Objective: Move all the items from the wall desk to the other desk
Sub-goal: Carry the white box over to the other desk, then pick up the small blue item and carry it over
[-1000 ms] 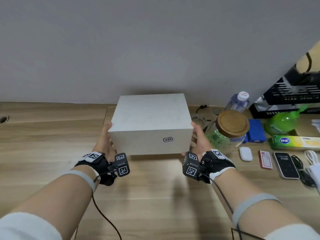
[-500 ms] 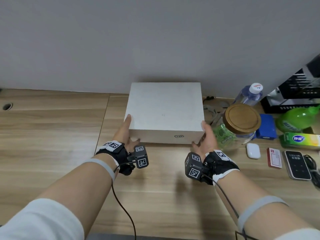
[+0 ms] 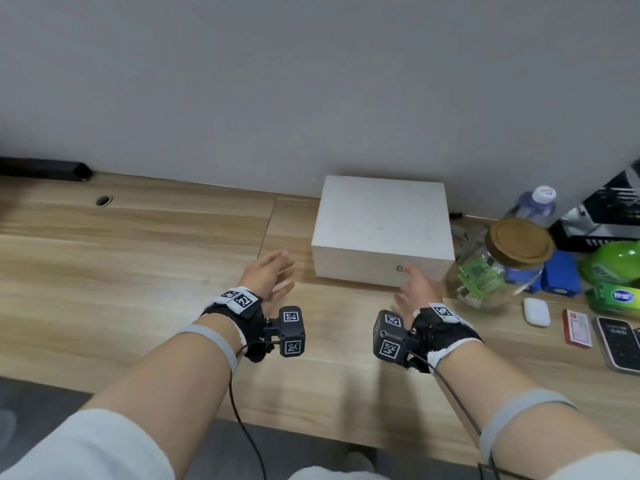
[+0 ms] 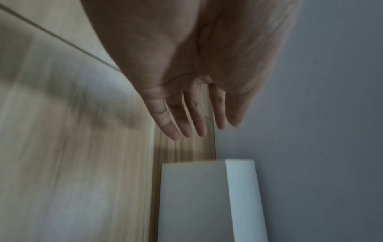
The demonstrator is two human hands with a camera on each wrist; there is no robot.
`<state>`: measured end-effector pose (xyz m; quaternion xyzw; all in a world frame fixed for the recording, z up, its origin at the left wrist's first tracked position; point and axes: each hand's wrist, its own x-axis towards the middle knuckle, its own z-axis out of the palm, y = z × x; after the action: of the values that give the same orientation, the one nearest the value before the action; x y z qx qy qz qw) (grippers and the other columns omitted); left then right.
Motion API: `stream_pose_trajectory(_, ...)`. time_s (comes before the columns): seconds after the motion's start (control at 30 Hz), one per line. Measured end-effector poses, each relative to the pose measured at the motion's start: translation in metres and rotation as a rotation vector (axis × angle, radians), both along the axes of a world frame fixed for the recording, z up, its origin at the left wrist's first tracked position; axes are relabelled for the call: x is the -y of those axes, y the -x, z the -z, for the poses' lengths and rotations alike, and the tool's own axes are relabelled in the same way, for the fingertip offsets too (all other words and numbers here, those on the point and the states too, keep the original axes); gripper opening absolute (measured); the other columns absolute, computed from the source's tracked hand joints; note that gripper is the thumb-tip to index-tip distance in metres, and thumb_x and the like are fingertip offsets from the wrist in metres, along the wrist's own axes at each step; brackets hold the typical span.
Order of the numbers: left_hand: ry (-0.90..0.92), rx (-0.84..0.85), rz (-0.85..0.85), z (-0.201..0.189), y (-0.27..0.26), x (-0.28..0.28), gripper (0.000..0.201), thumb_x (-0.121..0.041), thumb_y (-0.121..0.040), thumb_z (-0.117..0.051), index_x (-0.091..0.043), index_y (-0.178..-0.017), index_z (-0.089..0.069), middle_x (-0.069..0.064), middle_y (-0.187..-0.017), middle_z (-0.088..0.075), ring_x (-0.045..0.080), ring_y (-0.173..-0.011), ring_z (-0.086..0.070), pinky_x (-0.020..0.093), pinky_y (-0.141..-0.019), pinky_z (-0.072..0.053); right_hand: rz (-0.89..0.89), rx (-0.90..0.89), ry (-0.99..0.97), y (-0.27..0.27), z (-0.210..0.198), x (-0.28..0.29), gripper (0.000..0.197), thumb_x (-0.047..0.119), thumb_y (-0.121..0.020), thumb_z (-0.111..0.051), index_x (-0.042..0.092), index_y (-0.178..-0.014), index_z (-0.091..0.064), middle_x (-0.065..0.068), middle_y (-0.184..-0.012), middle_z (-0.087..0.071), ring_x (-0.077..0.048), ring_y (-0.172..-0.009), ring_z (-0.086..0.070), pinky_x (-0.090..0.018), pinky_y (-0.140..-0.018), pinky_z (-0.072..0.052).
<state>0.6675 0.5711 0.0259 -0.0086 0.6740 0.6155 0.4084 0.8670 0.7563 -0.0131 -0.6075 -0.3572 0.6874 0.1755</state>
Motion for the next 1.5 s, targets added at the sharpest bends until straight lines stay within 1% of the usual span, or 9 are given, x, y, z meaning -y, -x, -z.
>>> stream_pose_trajectory(0.1, -0.004, -0.024, -0.089, -0.012, 0.008, 0.054, 0.016, -0.024, -0.097, -0.058, -0.016, -0.106, -0.069, 0.003, -0.107, -0.070, 0.015, -0.098, -0.067, 0.031, -0.083, -0.053, -0.115, -0.084, -0.003, 0.023, -0.025, 0.045, 0.006, 0.020, -0.094, -0.059, 0.017, -0.099, -0.056, -0.010, -0.118, -0.059, -0.024, -0.110, -0.060, -0.041, -0.095, -0.053)
stream_pose_trajectory(0.17, -0.021, -0.035, -0.147, -0.023, 0.012, 0.093, 0.014, -0.021, -0.098, -0.056, -0.015, -0.097, -0.068, 0.003, -0.095, -0.068, 0.015, -0.086, -0.065, 0.030, -0.079, -0.051, -0.186, -0.130, -0.014, 0.038, -0.038, 0.078, 0.011, 0.017, -0.096, -0.058, 0.012, -0.105, -0.057, -0.011, -0.118, -0.063, -0.024, -0.110, -0.062, -0.039, -0.093, -0.054)
stream_pose_trajectory(0.3, -0.070, -0.055, -0.265, -0.045, 0.021, 0.187, 0.013, -0.020, -0.098, -0.057, -0.014, -0.092, -0.067, 0.001, -0.084, -0.065, 0.015, -0.081, -0.063, 0.031, -0.077, -0.050, -0.341, -0.194, -0.018, 0.072, -0.062, 0.153, 0.030, 0.018, -0.098, -0.053, 0.006, -0.126, -0.055, -0.008, -0.118, -0.065, -0.022, -0.103, -0.064, -0.031, -0.079, -0.053)
stream_pose_trajectory(0.53, -0.095, -0.104, -0.574, -0.068, 0.028, 0.379, 0.015, -0.025, -0.095, -0.063, -0.017, -0.082, -0.064, -0.002, -0.071, -0.060, 0.013, -0.069, -0.060, 0.028, -0.068, -0.048, -0.614, -0.236, -0.062, 0.137, -0.104, 0.305, 0.011, 0.019, -0.096, -0.055, 0.012, -0.100, -0.063, -0.007, -0.102, -0.069, -0.020, -0.089, -0.067, -0.028, -0.066, -0.049)
stream_pose_trajectory(0.63, -0.107, -0.094, -0.714, -0.072, 0.027, 0.455, 0.018, -0.023, -0.097, -0.058, -0.017, -0.081, -0.063, -0.003, -0.063, -0.062, 0.012, -0.063, -0.058, 0.027, -0.065, -0.047, -0.707, -0.258, -0.116, 0.163, -0.115, 0.369, 0.012, 0.017, -0.095, -0.058, 0.011, -0.101, -0.066, -0.006, -0.092, -0.068, -0.019, -0.081, -0.067, -0.028, -0.065, -0.050)
stream_pose_trajectory(0.87, -0.149, -0.132, -0.948, -0.073, 0.005, 0.583, 0.014, -0.024, -0.098, -0.055, -0.020, -0.089, -0.065, -0.003, -0.076, -0.066, 0.011, -0.067, -0.061, 0.027, -0.065, -0.048, -0.953, -0.322, -0.175, 0.204, -0.135, 0.490, 0.015, 0.012, -0.096, -0.052, 0.010, -0.097, -0.067, -0.006, -0.084, -0.066, -0.018, -0.071, -0.063, -0.028, -0.067, -0.050)
stream_pose_trajectory(1.2, -0.146, -0.108, -1.015, -0.051, 0.011, 0.628, 0.013, -0.020, -0.098, -0.054, -0.021, -0.088, -0.063, -0.003, -0.078, -0.064, 0.012, -0.068, -0.060, 0.028, -0.066, -0.048, -1.085, -0.305, -0.164, 0.243, -0.127, 0.541, 0.020, 0.012, -0.094, -0.052, 0.007, -0.105, -0.069, -0.004, -0.079, -0.066, -0.019, -0.069, -0.065, -0.029, -0.067, -0.051)
stream_pose_trajectory(1.4, -0.074, -0.038, -0.953, -0.021, 0.050, 0.608, 0.001, -0.020, -0.090, -0.064, -0.019, -0.091, -0.064, -0.002, -0.077, -0.062, 0.012, -0.060, -0.054, 0.027, -0.060, -0.046, -1.091, -0.214, -0.146, 0.283, -0.084, 0.534, 0.020, 0.009, -0.092, -0.054, 0.004, -0.104, -0.069, -0.007, -0.080, -0.065, -0.021, -0.073, -0.062, -0.032, -0.071, -0.051)
stream_pose_trajectory(1.5, -0.002, -0.004, -0.915, 0.001, 0.081, 0.593, 0.012, -0.019, -0.092, -0.063, -0.015, -0.102, -0.066, 0.000, -0.081, -0.061, 0.011, -0.055, -0.046, 0.024, -0.056, -0.043, -1.100, -0.142, -0.165, 0.315, -0.056, 0.532, 0.020, 0.009, -0.092, -0.056, 0.002, -0.104, -0.069, -0.007, -0.080, -0.063, -0.021, -0.075, -0.060, -0.034, -0.073, -0.051)
